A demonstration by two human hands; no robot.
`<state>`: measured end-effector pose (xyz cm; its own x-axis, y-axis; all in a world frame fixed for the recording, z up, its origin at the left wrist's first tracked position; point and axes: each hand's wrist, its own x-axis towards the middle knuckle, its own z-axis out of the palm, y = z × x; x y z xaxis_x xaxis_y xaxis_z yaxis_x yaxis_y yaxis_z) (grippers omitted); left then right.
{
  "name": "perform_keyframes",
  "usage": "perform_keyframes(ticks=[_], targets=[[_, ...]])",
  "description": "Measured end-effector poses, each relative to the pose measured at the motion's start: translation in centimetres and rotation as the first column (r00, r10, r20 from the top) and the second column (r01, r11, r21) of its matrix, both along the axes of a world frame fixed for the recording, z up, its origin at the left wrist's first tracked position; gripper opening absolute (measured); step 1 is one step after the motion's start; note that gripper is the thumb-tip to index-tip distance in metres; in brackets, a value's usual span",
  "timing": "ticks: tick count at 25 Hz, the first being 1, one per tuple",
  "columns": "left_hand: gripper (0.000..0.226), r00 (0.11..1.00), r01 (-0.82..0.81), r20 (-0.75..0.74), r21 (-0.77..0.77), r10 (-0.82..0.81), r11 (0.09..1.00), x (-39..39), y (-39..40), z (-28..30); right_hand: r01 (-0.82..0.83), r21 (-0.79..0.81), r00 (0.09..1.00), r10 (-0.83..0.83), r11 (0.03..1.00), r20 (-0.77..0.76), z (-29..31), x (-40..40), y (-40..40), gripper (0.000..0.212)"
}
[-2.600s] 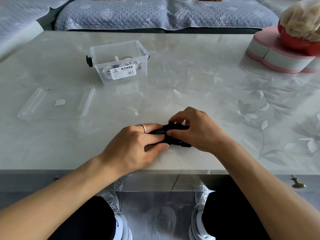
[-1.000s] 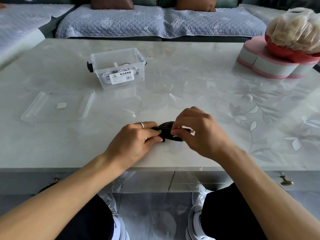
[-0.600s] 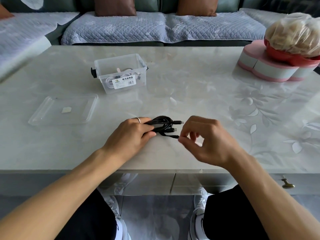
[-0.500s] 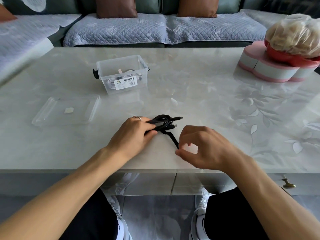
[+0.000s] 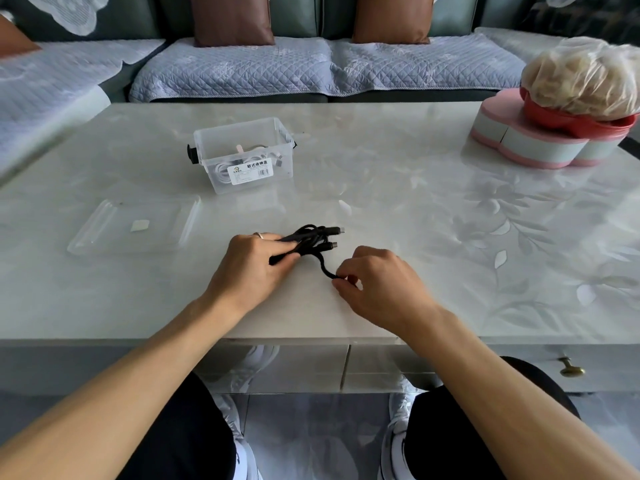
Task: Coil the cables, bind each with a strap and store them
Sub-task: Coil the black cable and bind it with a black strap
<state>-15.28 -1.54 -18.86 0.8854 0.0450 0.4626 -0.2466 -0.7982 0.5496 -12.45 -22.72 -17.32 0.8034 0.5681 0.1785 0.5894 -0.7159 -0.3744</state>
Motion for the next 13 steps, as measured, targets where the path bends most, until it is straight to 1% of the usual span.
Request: perform_keyframes(ticks=[1,3,4,5,7,8,9,10,11,12,13], targets=[[0.020,0.998,-0.054,-0.029,-0.069,0.052,0.996,0.0,0.2,0.1,0.017,0.028,0.999,-0.016,0.999,-0.032,-0.1,-0.1,0.4,0.021],[0.021,0.983,-0.165,-0.109,-0.173,0.147,0.971,-0.1,0.5,0.4,0.064,0.112,0.985,-0.044,0.992,-0.169,0.3,0.0,0.9,0.023],[0.021,0.974,-0.201,-0.147,-0.211,0.173,0.956,-0.1,0.5,0.5,0.103,0.150,0.972,-0.068,0.983,-0.224,0.7,0.2,0.8,0.025],[0.021,0.967,-0.224,-0.181,-0.251,0.181,0.942,0.0,0.6,0.6,0.159,0.195,0.965,-0.111,0.968,-0.237,1.1,0.5,0.7,0.026],[0.021,0.957,-0.247,-0.230,-0.330,0.176,0.911,0.0,0.7,0.8,0.304,0.318,0.940,-0.228,0.898,-0.255,1.9,1.8,0.4,0.026],[0.021,0.957,-0.249,-0.233,-0.357,0.172,0.900,0.0,0.6,1.0,0.368,0.370,0.913,-0.257,0.853,-0.316,2.3,2.6,0.2,0.025],[0.020,0.960,-0.245,-0.221,-0.370,0.172,0.896,0.1,0.5,1.1,0.419,0.403,0.875,-0.244,0.814,-0.418,2.6,3.3,0.2,0.024],[0.020,0.966,-0.237,-0.192,-0.371,0.175,0.898,0.1,0.3,1.2,0.459,0.430,0.820,-0.184,0.777,-0.542,2.9,3.9,0.3,0.025],[0.020,0.973,-0.219,-0.147,-0.361,0.177,0.906,0.1,0.0,1.4,0.492,0.452,0.746,-0.092,0.745,-0.660,3.2,4.2,0.7,0.028],[0.021,0.981,-0.193,-0.085,-0.336,0.174,0.922,0.1,-0.3,1.6,0.513,0.462,0.671,-0.002,0.723,-0.742,3.4,4.5,1.1,0.030],[0.022,0.987,-0.158,-0.009,-0.296,0.162,0.942,0.1,-0.6,1.7,0.515,0.467,0.616,0.068,0.719,-0.785,3.5,4.7,1.6,0.031]])
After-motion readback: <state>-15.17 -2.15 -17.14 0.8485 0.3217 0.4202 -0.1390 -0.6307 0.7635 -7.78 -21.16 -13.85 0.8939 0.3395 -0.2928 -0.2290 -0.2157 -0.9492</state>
